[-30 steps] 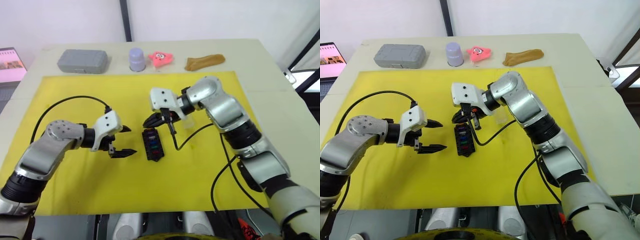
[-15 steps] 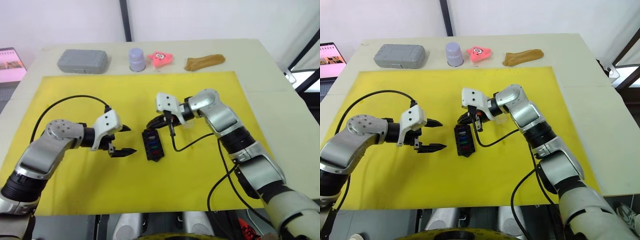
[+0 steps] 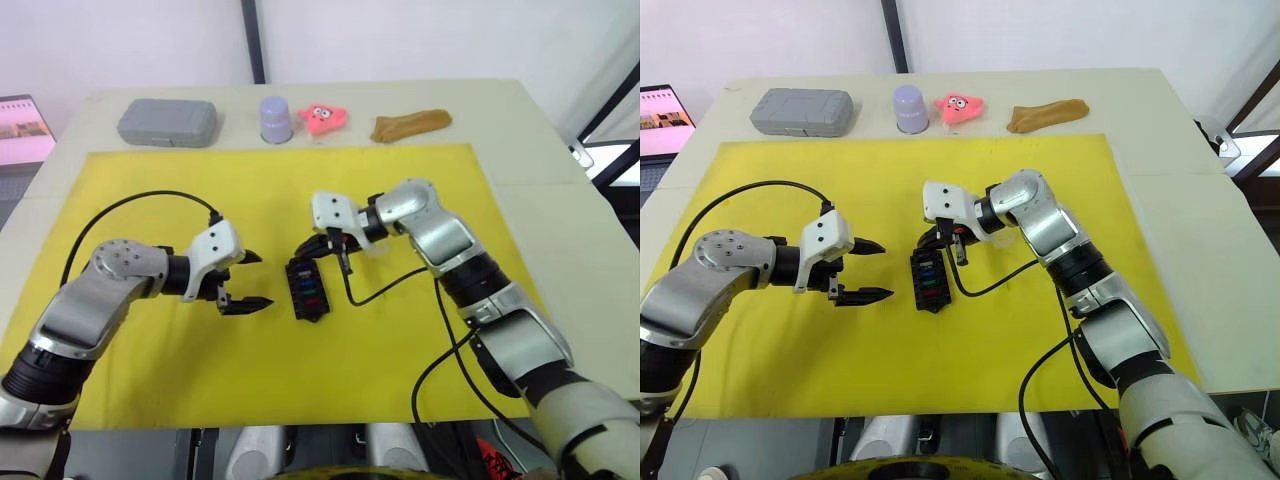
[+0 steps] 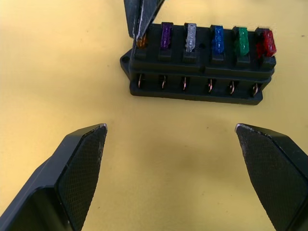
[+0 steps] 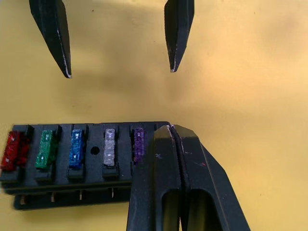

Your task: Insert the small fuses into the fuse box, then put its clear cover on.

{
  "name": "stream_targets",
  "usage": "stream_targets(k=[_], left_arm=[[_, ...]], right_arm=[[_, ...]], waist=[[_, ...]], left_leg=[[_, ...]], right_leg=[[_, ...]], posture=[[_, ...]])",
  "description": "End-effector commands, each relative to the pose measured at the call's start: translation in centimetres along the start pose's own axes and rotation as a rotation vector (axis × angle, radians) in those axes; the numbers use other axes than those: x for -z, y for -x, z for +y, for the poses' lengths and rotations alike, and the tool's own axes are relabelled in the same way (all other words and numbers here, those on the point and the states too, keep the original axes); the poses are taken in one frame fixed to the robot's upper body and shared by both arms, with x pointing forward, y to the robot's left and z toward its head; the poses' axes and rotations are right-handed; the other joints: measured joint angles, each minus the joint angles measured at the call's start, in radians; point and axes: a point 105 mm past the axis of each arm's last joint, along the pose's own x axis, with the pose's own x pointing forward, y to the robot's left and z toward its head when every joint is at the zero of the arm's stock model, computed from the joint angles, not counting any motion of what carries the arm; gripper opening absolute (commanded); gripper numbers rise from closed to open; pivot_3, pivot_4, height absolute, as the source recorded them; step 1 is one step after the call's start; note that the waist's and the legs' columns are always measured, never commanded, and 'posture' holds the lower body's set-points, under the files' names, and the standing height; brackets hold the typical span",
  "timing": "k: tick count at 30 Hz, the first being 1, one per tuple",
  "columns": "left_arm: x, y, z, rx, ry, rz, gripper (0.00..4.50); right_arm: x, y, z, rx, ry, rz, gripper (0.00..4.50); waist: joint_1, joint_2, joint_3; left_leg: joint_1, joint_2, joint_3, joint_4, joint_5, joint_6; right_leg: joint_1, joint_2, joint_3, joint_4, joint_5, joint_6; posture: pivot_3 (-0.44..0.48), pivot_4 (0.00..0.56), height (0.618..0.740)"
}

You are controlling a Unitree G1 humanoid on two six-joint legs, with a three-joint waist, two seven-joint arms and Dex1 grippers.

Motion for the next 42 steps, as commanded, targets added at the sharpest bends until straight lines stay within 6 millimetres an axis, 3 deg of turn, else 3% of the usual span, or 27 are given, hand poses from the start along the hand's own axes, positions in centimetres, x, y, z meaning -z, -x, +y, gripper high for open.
stream_targets(k=[1, 5, 9, 12, 19, 20, 25, 29, 42], left_arm=[[-1.2, 0.8, -0.1, -0.021, -0.018, -0.038, 4.5], [-1.7, 1.2, -0.6, -0.021, 0.006, -0.071, 4.5], [-1.9, 1.3, -1.1, -0.022, 0.021, -0.081, 4.5], [-1.7, 1.8, -1.1, -0.034, 0.024, -0.075, 4.5], [-2.6, 2.2, -1.0, -0.025, 0.002, -0.109, 4.5], [-2.7, 2.3, -1.0, -0.023, -0.003, -0.107, 4.5], [-3.1, 2.0, -1.2, -0.028, -0.038, -0.105, 4.5], [-3.0, 1.6, -1.0, -0.036, -0.05, -0.103, 4.5], [-2.9, 0.4, -1.0, -0.035, -0.064, -0.124, 4.5]], right_arm=[[-4.5, 2.4, -0.8, 0.052, 0.064, -0.103, 0.04], [-6.5, 5.8, -1.6, 0.214, 0.084, -0.157, 0.04], [-5.0, 7.9, -2.0, 0.343, 0.075, -0.082, 0.04], [-1.8, 9.7, -1.5, 0.42, -0.08, 0.115, 0.81], [0.4, 10.6, -1.3, 0.547, -0.365, 0.297, 4.34], [0.5, 10.7, -1.4, 0.556, -0.402, 0.313, 4.47], [2.6, 10.9, -2.3, 0.628, -0.671, 0.389, 4.47], [2.4, 10.1, -2.6, 0.623, -0.827, 0.358, 4.47], [5.4, 6.7, -4.0, 0.715, -0.938, 0.411, 4.47]], waist=[[0.0, 0.0, 0.0], [0.001, 0.0, 0.0], [0.005, 0.0, 0.0], [0.004, 0.0, 0.0], [-0.002, 0.0, 0.0], [-0.001, 0.0, 0.0], [0.002, 0.0, 0.0], [0.002, 0.0, 0.0], [-0.002, 0.0, 0.0]], left_leg=[[0.0, 0.0, 0.0, 0.0, 0.0, 0.0], [-0.002, 0.0, 0.0, 0.0, 0.0, 0.0], [-0.002, 0.0, -0.001, 0.0, 0.0, 0.0], [-0.002, -0.001, 0.0, 0.0, 0.0, 0.001], [-0.003, 0.0, 0.0, 0.0, 0.0, 0.001], [-0.003, 0.0, 0.0, 0.0, 0.0, 0.001], [-0.003, 0.0, 0.0, 0.0, 0.0, 0.001], [-0.003, 0.0, 0.0, 0.0, 0.0, 0.001], [-0.004, 0.0, 0.0, 0.0, 0.0, 0.0]], right_leg=[[0.0, 0.0, 0.0, 0.0, 0.0, 0.0], [-0.002, -0.001, 0.0, 0.0, 0.0, 0.0], [-0.001, -0.001, 0.0, -0.001, 0.0, 0.0], [-0.001, -0.002, 0.0, -0.001, 0.0, 0.0], [-0.002, -0.001, 0.0, -0.001, 0.0, 0.0], [-0.002, -0.002, 0.0, -0.001, 0.0, 0.0], [-0.002, -0.002, 0.0, -0.001, 0.0, 0.0], [-0.002, -0.002, 0.0, -0.001, 0.0, 0.0], [-0.004, -0.001, 0.0, 0.0, 0.0, 0.0]], posture=[[0.0, 0.15, 0.731], [0.0, 0.15, 0.731], [0.0, 0.15, 0.731], [0.0, 0.15, 0.731], [0.0, 0.15, 0.731], [0.0, 0.15, 0.731], [0.0, 0.15, 0.731], [0.0, 0.15, 0.731], [0.0, 0.15, 0.731]])
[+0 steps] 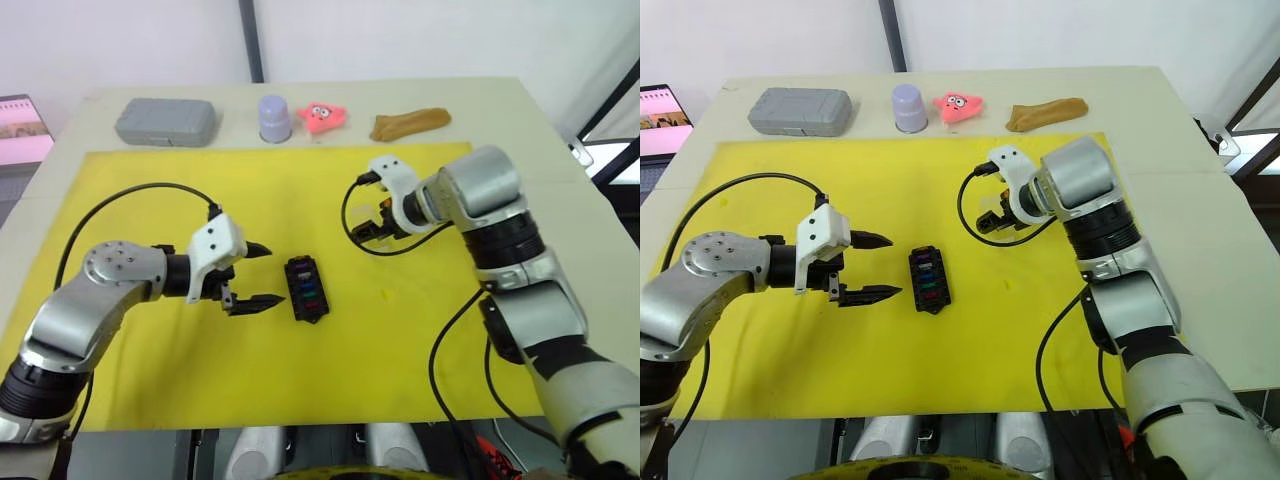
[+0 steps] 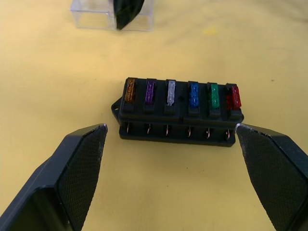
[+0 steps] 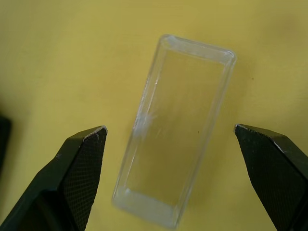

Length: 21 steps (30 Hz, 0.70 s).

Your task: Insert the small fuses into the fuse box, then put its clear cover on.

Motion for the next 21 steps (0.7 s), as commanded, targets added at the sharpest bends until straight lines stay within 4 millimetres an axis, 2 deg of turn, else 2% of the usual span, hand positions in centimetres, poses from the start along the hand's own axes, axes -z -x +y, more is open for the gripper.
stream_targets(k=[1, 2, 5, 9, 14, 17, 19, 21], left_arm=[[-0.6, 0.0, -0.1, -0.016, -0.039, -0.015, 4.5], [-0.5, 0.1, -0.2, -0.021, -0.033, -0.014, 4.5], [-0.2, 0.4, -0.7, -0.033, -0.012, -0.01, 4.5], [-0.2, 0.6, -1.9, -0.031, 0.025, -0.024, 4.5], [-0.7, 0.6, -4.2, -0.028, 0.098, -0.048, 4.5], [-1.7, -0.7, -5.8, -0.079, 0.142, -0.085, 4.5], [-1.7, -0.4, -5.8, -0.117, 0.16, -0.083, 4.5], [-1.4, -0.3, -4.7, -0.242, 0.177, -0.064, 4.5]], right_arm=[[-1.1, -0.1, -0.5, 0.069, 0.031, -0.055, 4.47], [-1.2, -0.2, -0.4, 0.075, 0.045, -0.06, 4.47], [-1.3, -0.2, 0.1, 0.079, 0.102, -0.074, 3.66], [-1.8, 0.0, 0.3, 0.089, 0.145, -0.091, 1.71], [-3.3, 1.1, -0.3, 0.121, 0.204, -0.142, 1.69], [-4.3, 1.8, -0.7, 0.112, 0.226, -0.177, 1.69], [-5.0, 1.8, -0.1, 0.107, 0.234, -0.187, 1.69], [-5.8, 1.8, 0.5, 0.097, 0.24, -0.204, 1.69]], waist=[[-0.001, 0.0, 0.0], [-0.001, 0.0, 0.0], [-0.004, 0.0, 0.0], [-0.005, 0.0, 0.0], [-0.004, 0.0, 0.0], [-0.002, 0.0, 0.0], [0.0, 0.0, 0.0], [-0.001, 0.0, -0.001]], left_leg=[[0.0, 0.0, 0.0, 0.0, 0.0, 0.0], [0.0, 0.0, 0.0, 0.0, 0.0, 0.0], [0.0, 0.0, 0.0, 0.0, 0.0, 0.0], [0.0, 0.0, 0.0, 0.0, 0.0, 0.0], [0.0, 0.0, 0.0, 0.0, 0.0, 0.0], [0.0, 0.0, 0.0, 0.0, 0.0, 0.0], [0.0, 0.0, 0.0, 0.0, 0.0, 0.0], [0.0, 0.0, 0.0, 0.0, 0.0, 0.0]], right_leg=[[0.0, 0.0, 0.0, 0.0, 0.0, 0.0], [0.0, 0.0, 0.0, 0.0, 0.0, 0.0], [0.0, 0.0, 0.0, 0.0, 0.0, 0.0], [0.0, 0.0, 0.0, 0.0, 0.0, 0.0], [0.0, 0.0, 0.0, 0.0, 0.0, 0.0], [0.0, 0.0, 0.0, 0.0, 0.0, 0.0], [0.0, 0.0, 0.0, 0.0, 0.0, 0.0], [0.0, 0.0, 0.0, 0.0, 0.0, 0.0]], posture=[[0.0, 0.15, 0.731], [0.0, 0.15, 0.731], [0.0, 0.15, 0.731], [0.0, 0.15, 0.731], [0.0, 0.15, 0.731], [0.0, 0.15, 0.731], [0.0, 0.15, 0.731], [0.0, 0.15, 0.731]])
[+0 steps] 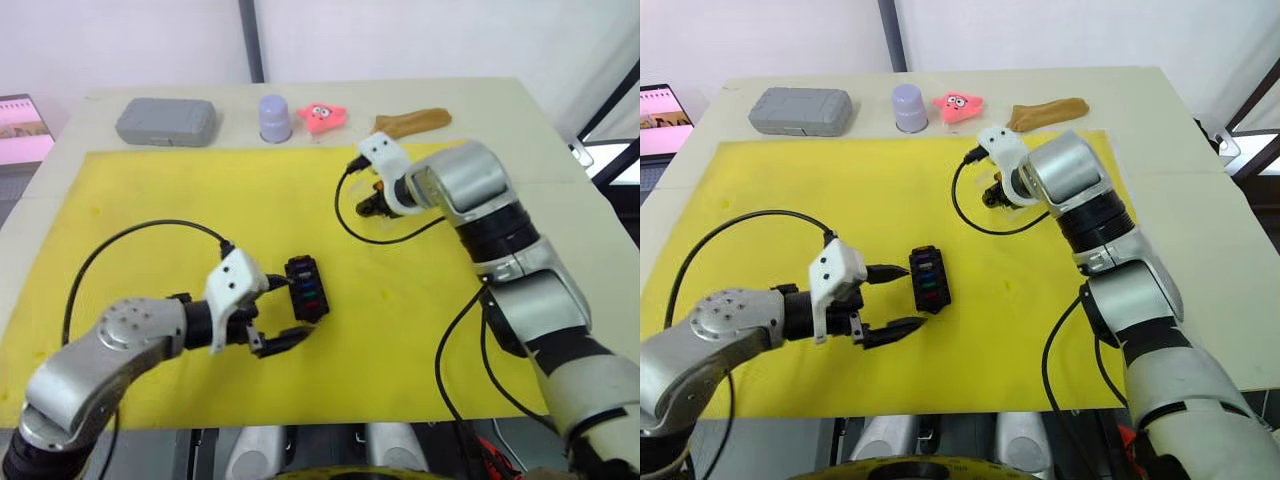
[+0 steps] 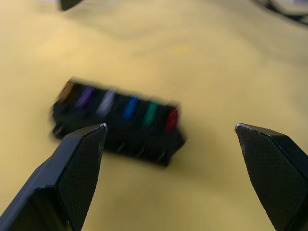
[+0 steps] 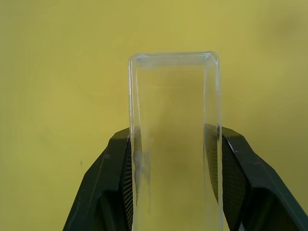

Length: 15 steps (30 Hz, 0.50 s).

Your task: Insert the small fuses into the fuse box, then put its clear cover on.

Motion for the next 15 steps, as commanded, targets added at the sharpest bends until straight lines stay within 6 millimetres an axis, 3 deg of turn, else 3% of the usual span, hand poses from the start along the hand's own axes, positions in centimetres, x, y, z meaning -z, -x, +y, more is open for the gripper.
stream_targets(k=[1, 6, 15], left_arm=[[-0.4, -0.1, 1.3, -0.211, 0.01, -0.007, 4.5], [0.0, -1.5, 0.7, -0.383, 0.13, -0.014, 4.5], [1.0, -3.2, -0.5, -0.457, 0.305, -0.009, 4.5]], right_arm=[[-2.2, 0.7, 0.3, -0.008, 0.027, -0.071, 1.69], [-4.2, 1.4, 1.1, -0.046, 0.052, -0.134, 1.69], [-6.8, 2.7, 0.9, -0.054, 0.086, -0.214, 1.69]], waist=[[0.0, 0.0, 0.0], [0.004, 0.0, 0.0], [0.004, 0.0, 0.0]], left_leg=[[0.0, 0.0, 0.0, 0.0, 0.0, 0.0], [0.0, -0.001, 0.0, 0.0, 0.0, 0.0], [0.0, 0.0, 0.0, 0.0, 0.001, -0.001]], right_leg=[[0.0, 0.0, 0.0, 0.0, 0.0, 0.0], [0.001, 0.0, 0.0, 0.0, 0.0, 0.0], [0.001, 0.0, 0.0, 0.0, 0.0, 0.0]], posture=[[0.0, 0.15, 0.731], [0.0, 0.15, 0.731], [0.0, 0.15, 0.731]])
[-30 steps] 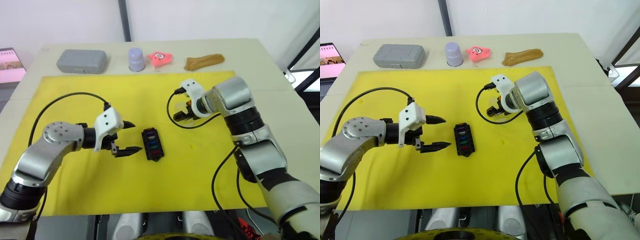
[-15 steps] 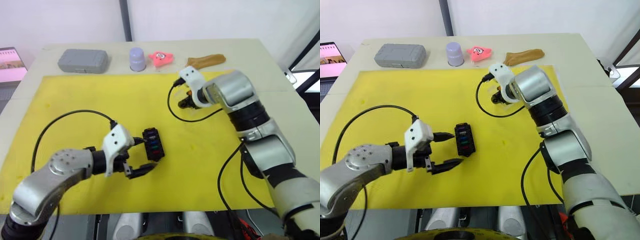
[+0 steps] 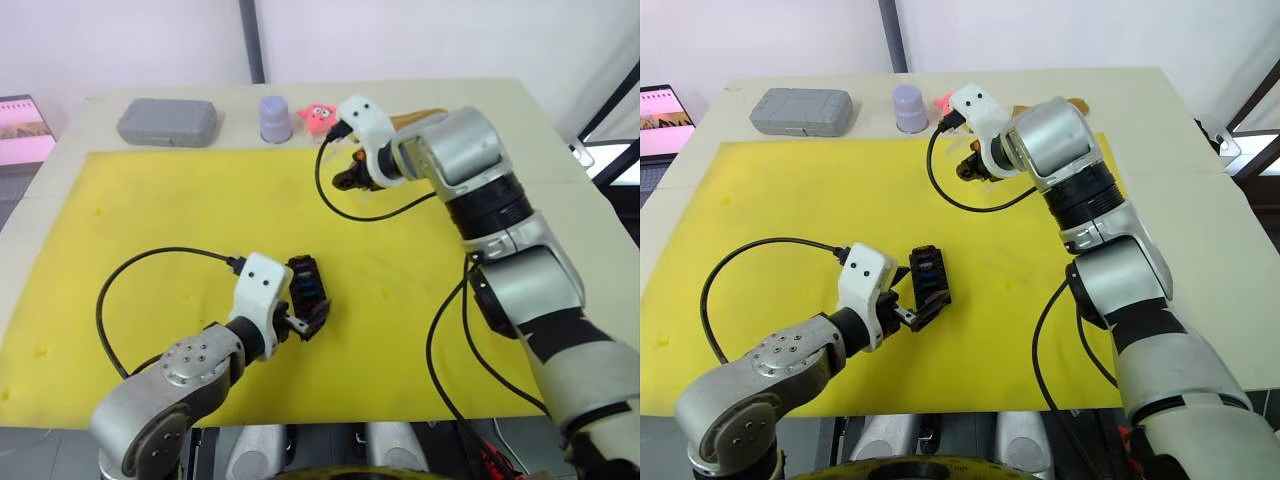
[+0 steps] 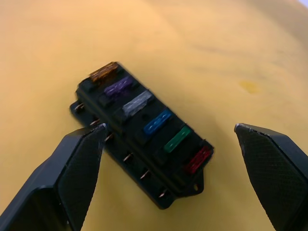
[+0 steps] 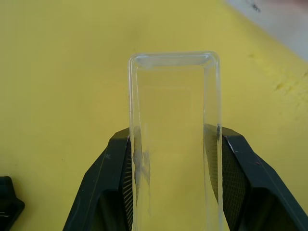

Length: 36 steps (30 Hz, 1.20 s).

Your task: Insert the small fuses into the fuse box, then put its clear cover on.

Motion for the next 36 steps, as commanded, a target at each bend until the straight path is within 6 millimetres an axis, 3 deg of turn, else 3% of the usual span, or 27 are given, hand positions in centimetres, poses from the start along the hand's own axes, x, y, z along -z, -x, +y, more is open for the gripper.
stream_targets(k=[1, 8, 14, 24, 31, 36], left_arm=[[0.2, -0.1, -0.2, -0.028, -0.005, 0.01, 4.5], [0.8, -1.3, -0.2, -0.093, -0.01, 0.046, 4.5], [1.3, -2.2, 1.1, -0.187, -0.015, 0.059, 4.5], [1.3, 1.2, 4.6, -0.232, -0.058, 0.066, 4.5], [1.0, 0.9, 3.5, -0.05, -0.054, 0.025, 4.5], [1.5, 0.3, 4.4, 0.004, -0.077, 0.043, 4.5]], right_arm=[[-2.6, 1.2, -0.2, 0.01, 0.025, -0.082, 1.69], [-2.6, 1.7, -0.7, 0.025, 0.016, -0.087, 1.69], [-2.4, 1.9, -0.8, 0.038, 0.007, -0.089, 1.69], [-2.0, 2.1, -0.8, 0.041, 0.009, -0.107, 1.69], [-2.2, 1.9, -0.4, 0.034, 0.032, -0.134, 1.69], [-2.5, 2.0, -0.3, 0.034, 0.042, -0.146, 1.69]], waist=[[0.0, 0.0, 0.0], [0.001, 0.0, 0.0], [0.001, 0.0, 0.0], [-0.001, 0.0, 0.0], [0.002, 0.0, 0.0], [0.0, 0.0, 0.0]], left_leg=[[0.0, 0.0, 0.0, 0.0, 0.0, 0.0], [0.0, 0.0, 0.0, 0.0, 0.0, 0.0], [0.0, 0.0, 0.0, 0.0, 0.0, 0.0], [0.0, 0.0, 0.0, -0.001, 0.0, 0.0], [-0.001, 0.0, 0.0, -0.001, 0.0, 0.0], [0.0, 0.0, 0.0, -0.001, 0.0, 0.0]], right_leg=[[0.0, 0.0, 0.0, 0.0, 0.0, 0.0], [0.0, 0.0, 0.0, 0.0, 0.0, 0.0], [0.0, 0.0, 0.0, 0.0, 0.0, 0.0], [-0.001, 0.0, 0.0, 0.0, 0.0, 0.0], [0.0, -0.001, 0.0, -0.001, 0.0, 0.0], [-0.001, 0.0, 0.0, -0.001, 0.0, 0.0]], posture=[[0.0, 0.15, 0.731], [0.0, 0.15, 0.731], [0.0, 0.15, 0.731], [0.0, 0.15, 0.731], [0.0, 0.15, 0.731], [0.0, 0.15, 0.731]])
